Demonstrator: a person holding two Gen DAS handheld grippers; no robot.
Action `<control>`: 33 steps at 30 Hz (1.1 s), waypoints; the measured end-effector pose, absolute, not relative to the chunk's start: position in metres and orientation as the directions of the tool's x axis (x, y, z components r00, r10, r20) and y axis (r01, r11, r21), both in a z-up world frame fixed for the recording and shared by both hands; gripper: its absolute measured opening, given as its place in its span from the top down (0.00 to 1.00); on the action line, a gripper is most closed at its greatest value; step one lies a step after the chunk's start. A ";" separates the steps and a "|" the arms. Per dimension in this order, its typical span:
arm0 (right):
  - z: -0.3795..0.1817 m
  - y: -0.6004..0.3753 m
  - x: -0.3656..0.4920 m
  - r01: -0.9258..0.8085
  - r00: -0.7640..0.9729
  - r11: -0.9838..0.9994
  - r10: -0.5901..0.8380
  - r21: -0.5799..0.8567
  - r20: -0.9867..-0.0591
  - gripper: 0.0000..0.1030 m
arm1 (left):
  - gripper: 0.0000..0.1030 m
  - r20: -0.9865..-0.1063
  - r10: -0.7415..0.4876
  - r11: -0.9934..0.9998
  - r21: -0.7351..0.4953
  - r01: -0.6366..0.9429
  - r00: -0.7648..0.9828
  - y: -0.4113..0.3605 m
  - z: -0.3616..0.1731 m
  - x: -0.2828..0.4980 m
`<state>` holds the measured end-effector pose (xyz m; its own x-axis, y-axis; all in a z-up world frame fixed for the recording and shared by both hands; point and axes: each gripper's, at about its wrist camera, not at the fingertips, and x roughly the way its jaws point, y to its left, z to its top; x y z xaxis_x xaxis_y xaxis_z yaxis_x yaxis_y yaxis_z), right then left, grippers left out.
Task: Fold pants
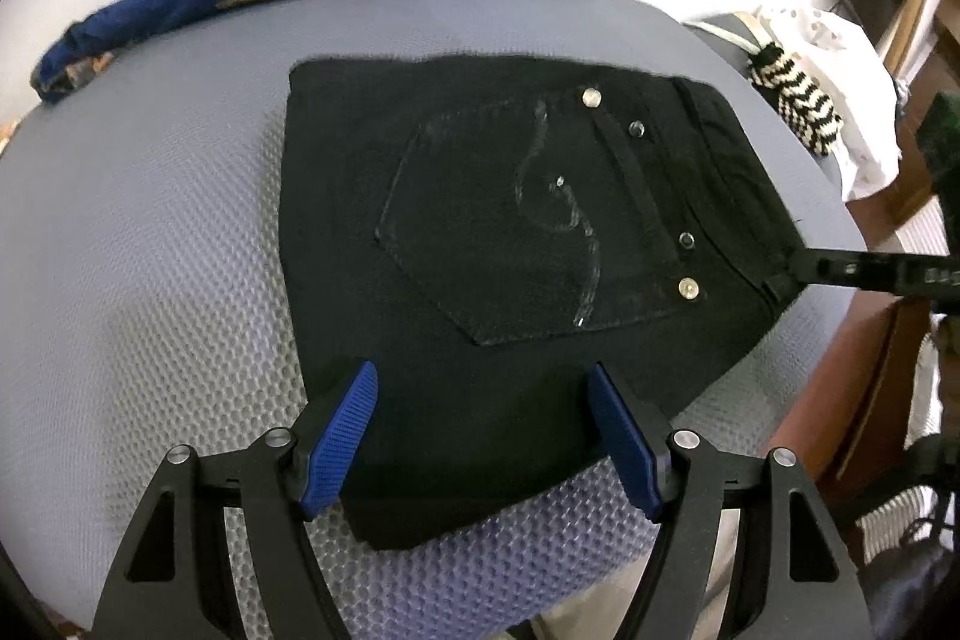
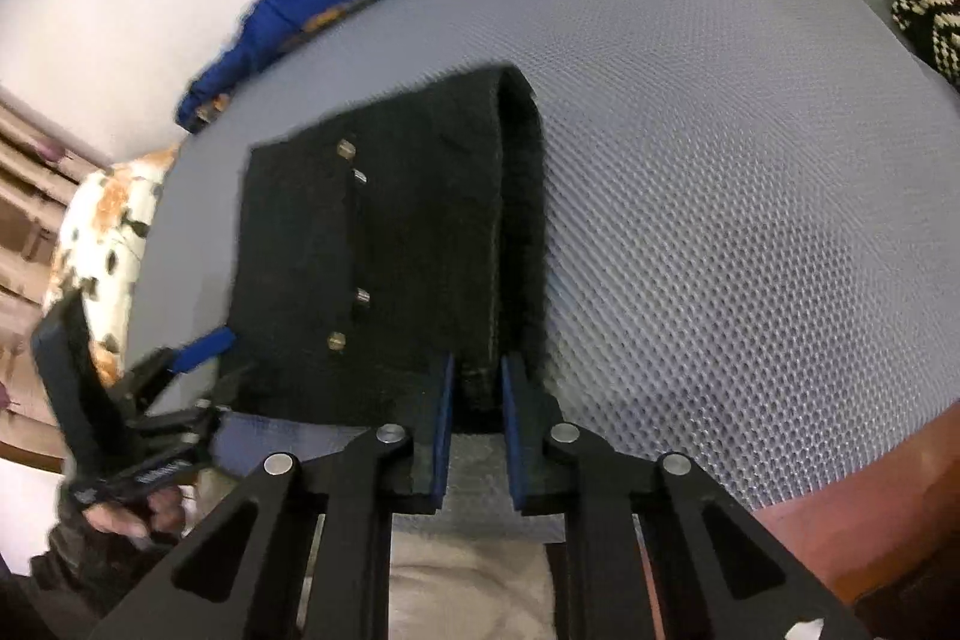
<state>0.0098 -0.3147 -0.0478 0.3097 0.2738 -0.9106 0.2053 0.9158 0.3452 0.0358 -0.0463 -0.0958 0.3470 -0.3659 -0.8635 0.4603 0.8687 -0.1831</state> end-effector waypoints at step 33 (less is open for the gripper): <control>-0.038 -0.315 0.043 0.165 0.383 0.936 0.229 0.311 -0.895 0.48 | 0.29 -0.830 -0.235 0.907 0.000 0.421 0.505 -0.044 -0.073 0.050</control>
